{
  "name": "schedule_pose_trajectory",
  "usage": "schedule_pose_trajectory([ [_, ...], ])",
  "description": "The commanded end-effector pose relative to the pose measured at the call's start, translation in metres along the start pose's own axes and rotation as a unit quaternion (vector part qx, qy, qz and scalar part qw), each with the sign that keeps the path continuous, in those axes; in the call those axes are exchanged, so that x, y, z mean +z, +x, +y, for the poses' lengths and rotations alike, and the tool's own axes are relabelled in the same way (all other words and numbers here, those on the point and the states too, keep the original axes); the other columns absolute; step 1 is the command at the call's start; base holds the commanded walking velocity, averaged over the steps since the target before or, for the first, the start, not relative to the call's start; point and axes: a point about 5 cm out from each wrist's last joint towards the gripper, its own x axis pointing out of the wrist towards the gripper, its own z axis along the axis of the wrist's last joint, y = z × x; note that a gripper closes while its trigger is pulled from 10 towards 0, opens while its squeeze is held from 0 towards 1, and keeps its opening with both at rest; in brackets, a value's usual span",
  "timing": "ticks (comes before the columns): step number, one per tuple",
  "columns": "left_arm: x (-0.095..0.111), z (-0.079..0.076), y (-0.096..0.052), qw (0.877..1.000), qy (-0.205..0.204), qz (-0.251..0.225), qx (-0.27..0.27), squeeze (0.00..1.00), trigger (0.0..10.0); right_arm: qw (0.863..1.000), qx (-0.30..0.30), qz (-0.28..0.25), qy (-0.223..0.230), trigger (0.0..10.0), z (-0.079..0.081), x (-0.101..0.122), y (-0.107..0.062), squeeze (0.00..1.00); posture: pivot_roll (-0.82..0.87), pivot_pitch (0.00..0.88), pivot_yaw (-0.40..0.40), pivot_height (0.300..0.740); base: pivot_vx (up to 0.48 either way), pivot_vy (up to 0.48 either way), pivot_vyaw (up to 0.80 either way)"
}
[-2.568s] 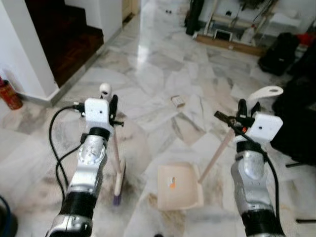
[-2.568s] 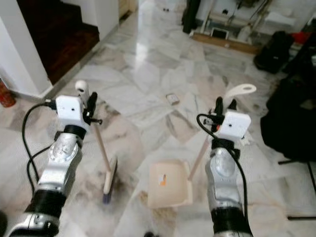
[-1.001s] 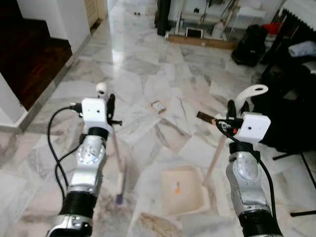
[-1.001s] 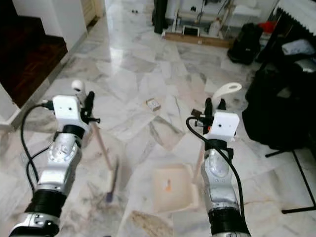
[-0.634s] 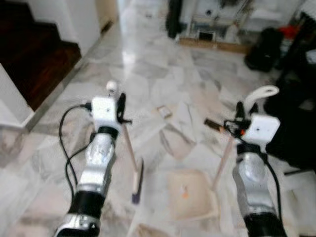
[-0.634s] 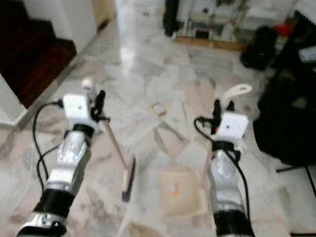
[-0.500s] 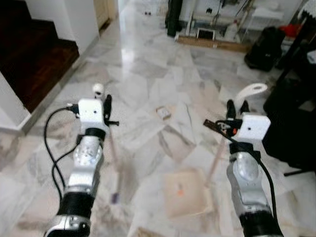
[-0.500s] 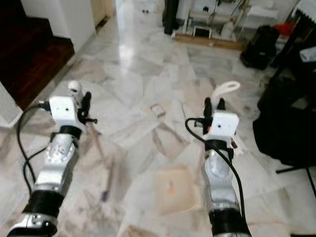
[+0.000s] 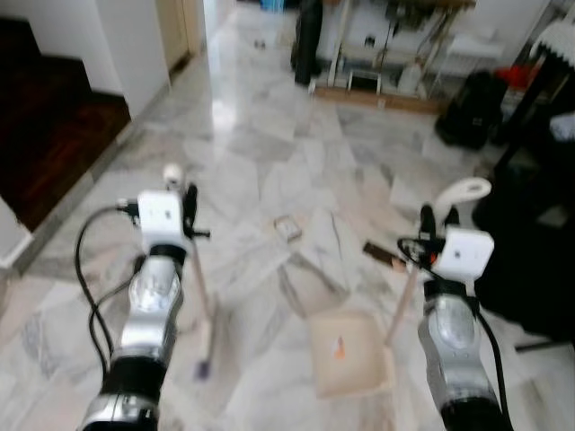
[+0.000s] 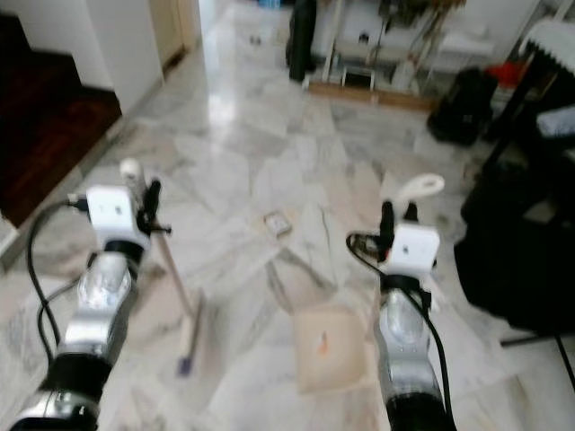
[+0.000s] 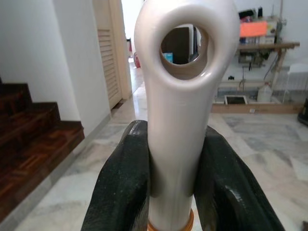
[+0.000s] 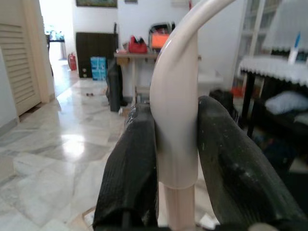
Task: Sweep floor
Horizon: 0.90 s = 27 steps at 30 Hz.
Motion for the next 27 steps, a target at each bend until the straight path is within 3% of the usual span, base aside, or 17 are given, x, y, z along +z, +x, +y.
schedule_pose_trajectory([
  [1,0.004,-0.011,0.002,1.000,-0.020,-0.018,-0.012,0.00,10.0,1.000,-0.015,0.003,0.000,10.0,-0.007,-0.005,-0.004,0.00,0.08,0.065,-0.049,0.740,0.375,0.000,0.00],
  [12,-0.010,-0.006,-0.005,1.000,-0.015,0.006,-0.009,0.00,10.0,0.999,-0.025,0.034,-0.007,10.0,-0.013,-0.023,-0.014,0.00,0.10,0.084,-0.040,0.740,0.378,0.000,0.00],
  [27,-0.010,-0.006,-0.004,1.000,-0.017,0.000,-0.009,0.00,10.0,1.000,-0.007,0.005,-0.012,10.0,-0.006,-0.012,-0.005,0.00,0.08,0.098,-0.043,0.740,0.378,0.000,0.00],
])
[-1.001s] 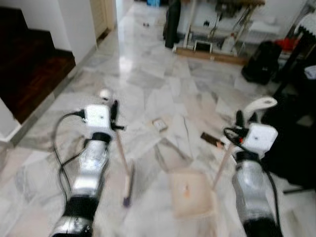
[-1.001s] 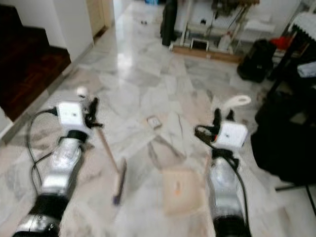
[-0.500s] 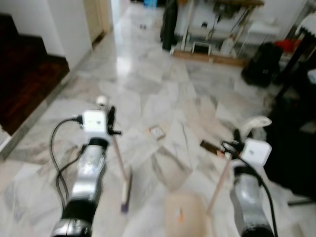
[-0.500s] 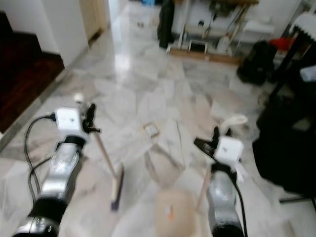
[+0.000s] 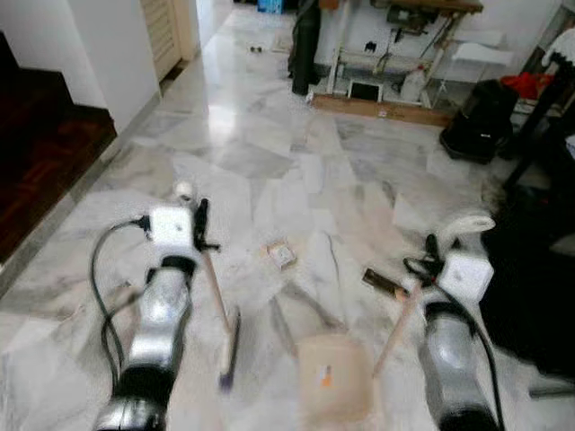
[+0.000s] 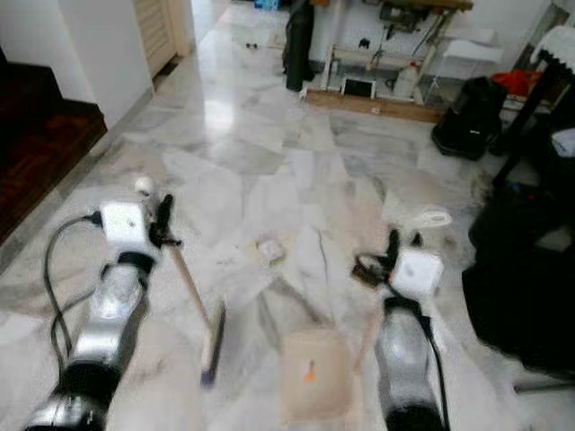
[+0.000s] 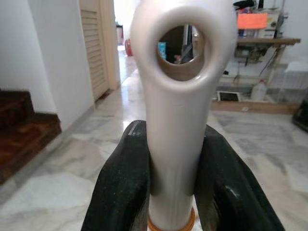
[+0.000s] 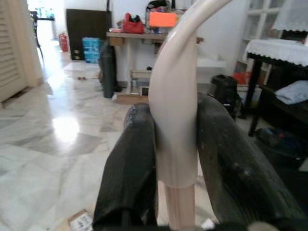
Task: Sweep floor
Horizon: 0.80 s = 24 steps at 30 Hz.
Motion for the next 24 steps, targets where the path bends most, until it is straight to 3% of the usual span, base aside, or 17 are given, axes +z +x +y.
schedule_pose_trajectory([
  [1,0.0079,-0.0068,0.0045,1.000,-0.001,-0.021,-0.008,0.00,10.0,1.000,-0.010,-0.028,-0.005,10.0,-0.0077,0.0100,0.0043,0.00,0.08,0.098,-0.043,0.740,0.375,0.000,0.00],
  [5,0.0093,-0.0072,0.0051,1.000,-0.001,-0.024,-0.008,0.00,10.0,1.000,-0.007,-0.030,-0.003,10.0,-0.0067,0.0112,0.0054,0.00,0.09,0.103,-0.043,0.740,0.378,0.000,0.70],
  [24,0.0108,-0.0036,0.0060,0.999,0.001,-0.032,-0.008,0.00,10.0,0.999,-0.005,-0.033,0.004,10.0,-0.0045,0.0124,0.0062,0.00,0.09,0.054,-0.040,0.740,0.378,0.000,0.00],
])
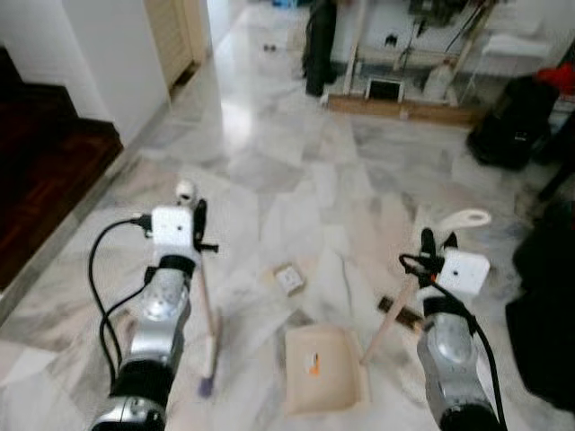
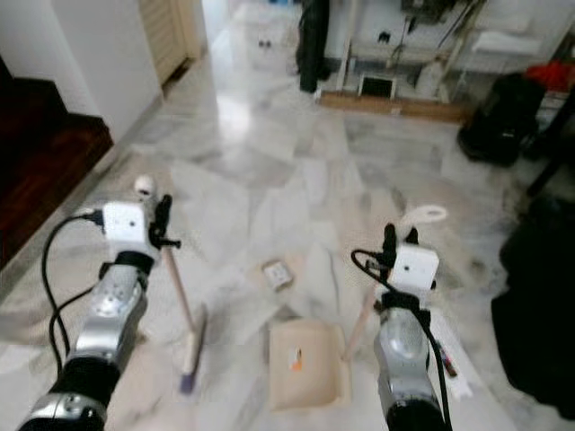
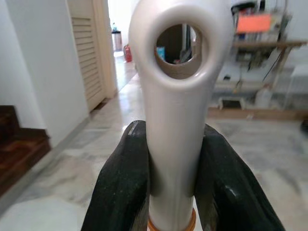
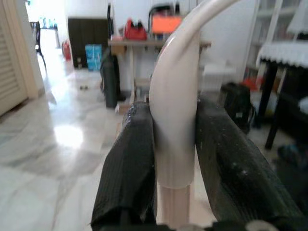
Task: Sweep floor
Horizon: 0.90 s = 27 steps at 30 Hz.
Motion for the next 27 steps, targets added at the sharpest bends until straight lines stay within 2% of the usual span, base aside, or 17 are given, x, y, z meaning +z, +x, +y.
schedule_pose_trajectory([
  [1,0.0091,0.0093,0.0024,1.000,0.015,-0.027,0.008,0.00,10.0,1.000,0.005,-0.021,0.003,10.0,0.0038,0.0075,0.0028,0.00,0.09,0.049,-0.039,0.740,0.379,0.000,0.00],
  [13,0.0089,0.0043,0.0035,1.000,0.009,-0.029,-0.001,0.00,10.0,1.000,0.007,-0.023,0.004,10.0,0.0054,0.0081,0.0038,0.00,0.08,0.015,-0.037,0.740,0.378,0.000,0.00],
  [27,0.0087,0.0045,0.0039,1.000,0.009,-0.029,-0.001,0.00,10.0,1.000,0.004,-0.021,0.002,10.0,0.0029,0.0082,0.0043,0.00,0.08,0.047,-0.039,0.740,0.363,0.000,0.00],
])
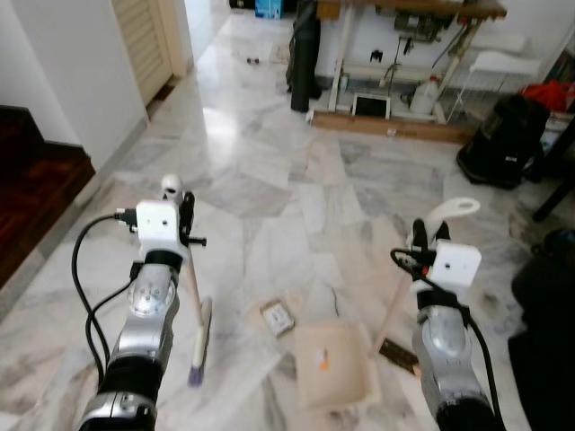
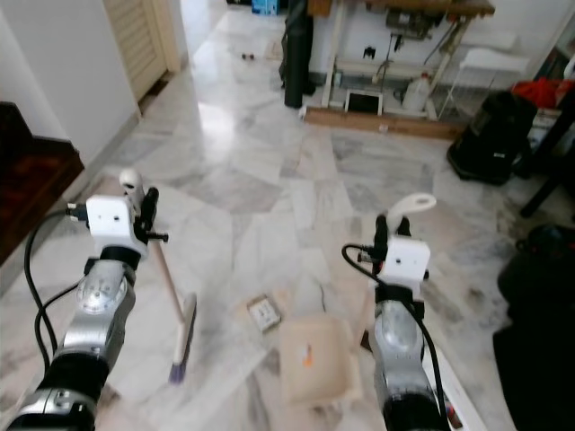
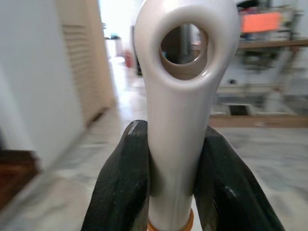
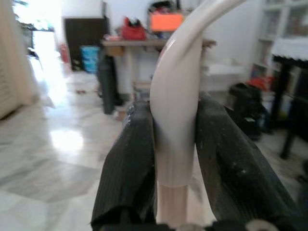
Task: Sweep floor
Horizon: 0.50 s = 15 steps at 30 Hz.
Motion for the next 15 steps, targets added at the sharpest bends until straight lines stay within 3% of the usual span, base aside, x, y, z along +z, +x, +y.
schedule_pose_trajectory([
  [1,0.0103,0.0041,0.0049,1.000,0.002,-0.026,0.002,0.00,10.0,1.000,0.001,-0.030,0.001,10.0,0.0015,0.0126,0.0073,0.00,0.08,0.048,-0.039,0.740,0.360,0.000,0.00],
  [15,0.0131,0.0048,0.0075,0.999,0.000,-0.032,0.007,0.00,10.0,1.000,0.005,-0.030,0.001,10.0,0.0020,0.0141,0.0096,0.00,0.08,0.049,-0.045,0.740,0.354,0.000,0.00],
])
